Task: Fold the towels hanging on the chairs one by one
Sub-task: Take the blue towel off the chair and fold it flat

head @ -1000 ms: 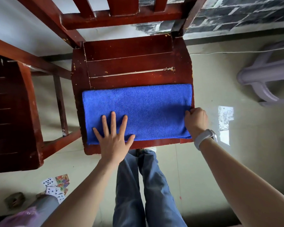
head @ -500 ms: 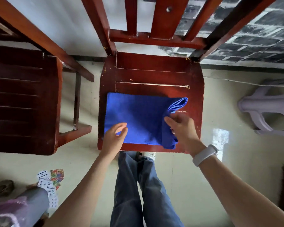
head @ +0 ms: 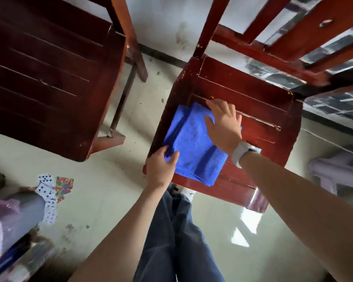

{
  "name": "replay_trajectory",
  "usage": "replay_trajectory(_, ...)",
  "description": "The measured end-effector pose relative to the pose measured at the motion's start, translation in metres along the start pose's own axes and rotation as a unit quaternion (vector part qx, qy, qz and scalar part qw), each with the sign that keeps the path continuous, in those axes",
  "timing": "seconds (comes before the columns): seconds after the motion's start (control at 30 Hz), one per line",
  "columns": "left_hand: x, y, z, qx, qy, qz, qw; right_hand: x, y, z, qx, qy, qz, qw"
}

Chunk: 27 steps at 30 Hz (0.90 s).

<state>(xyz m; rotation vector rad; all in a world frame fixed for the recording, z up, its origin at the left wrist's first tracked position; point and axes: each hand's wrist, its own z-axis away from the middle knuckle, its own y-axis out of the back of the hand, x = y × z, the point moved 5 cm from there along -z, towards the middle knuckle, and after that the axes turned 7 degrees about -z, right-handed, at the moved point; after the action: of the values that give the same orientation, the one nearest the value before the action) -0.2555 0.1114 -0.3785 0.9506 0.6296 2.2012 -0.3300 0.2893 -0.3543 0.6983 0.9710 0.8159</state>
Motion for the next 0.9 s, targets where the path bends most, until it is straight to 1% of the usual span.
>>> replay_trajectory(0.03,0.001,0.000,0.000,0.020,-0.004,-0.001,1.000,0.002,-0.002,-0.007,-0.030,-0.003,0.017,0.999)
replay_trajectory(0.1,0.003,-0.001,0.002,0.036,-0.003,-0.004,0.999,0.004,-0.007,-0.021,-0.066,-0.018,0.011,0.998)
replay_trajectory(0.17,0.004,-0.001,0.006,0.033,0.006,0.018,0.999,-0.001,-0.006,-0.030,-0.064,-0.008,0.001,0.998)
replay_trajectory(0.2,0.003,-0.001,0.008,0.030,0.012,0.047,0.998,-0.005,-0.006,-0.031,-0.058,0.004,-0.020,0.998)
replay_trajectory(0.3,-0.008,0.002,0.017,0.010,0.046,0.158,0.986,-0.012,-0.006,-0.027,-0.059,0.009,-0.138,0.989)
replay_trajectory(0.37,-0.018,0.003,0.021,0.002,0.084,0.195,0.977,-0.017,-0.010,-0.023,-0.073,0.031,-0.148,0.986)
replay_trajectory(0.47,-0.026,0.005,0.020,0.028,0.118,0.167,0.979,-0.024,-0.021,-0.026,-0.090,0.064,-0.132,0.985)
replay_trajectory(0.57,-0.028,0.006,0.015,0.057,0.133,0.164,0.976,-0.026,-0.031,-0.034,-0.086,0.055,-0.120,0.988)
replay_trajectory(0.63,-0.029,0.007,0.013,0.068,0.129,0.145,0.979,-0.025,-0.035,-0.037,-0.084,0.038,-0.081,0.992)
replay_trajectory(0.7,-0.029,0.009,0.010,0.075,0.102,0.108,0.986,-0.025,-0.034,-0.037,-0.057,0.029,-0.039,0.997)
replay_trajectory(0.73,-0.028,0.010,0.009,0.077,0.087,0.088,0.989,-0.026,-0.030,-0.035,-0.027,0.038,-0.030,0.998)
replay_trajectory(0.77,-0.027,0.012,0.009,0.077,0.074,0.065,0.992,-0.028,-0.023,-0.029,0.012,0.061,-0.032,0.998)
replay_trajectory(0.83,-0.022,0.013,0.008,0.090,0.035,0.003,0.995,-0.029,-0.011,-0.012,0.079,0.133,-0.033,0.987)
replay_trajectory(0.87,-0.019,0.013,0.007,0.097,0.009,-0.028,0.995,-0.027,-0.011,0.000,0.101,0.173,-0.011,0.980)
replay_trajectory(0.9,-0.017,0.011,0.006,0.102,-0.010,-0.048,0.994,-0.024,-0.016,0.012,0.115,0.205,0.036,0.971)
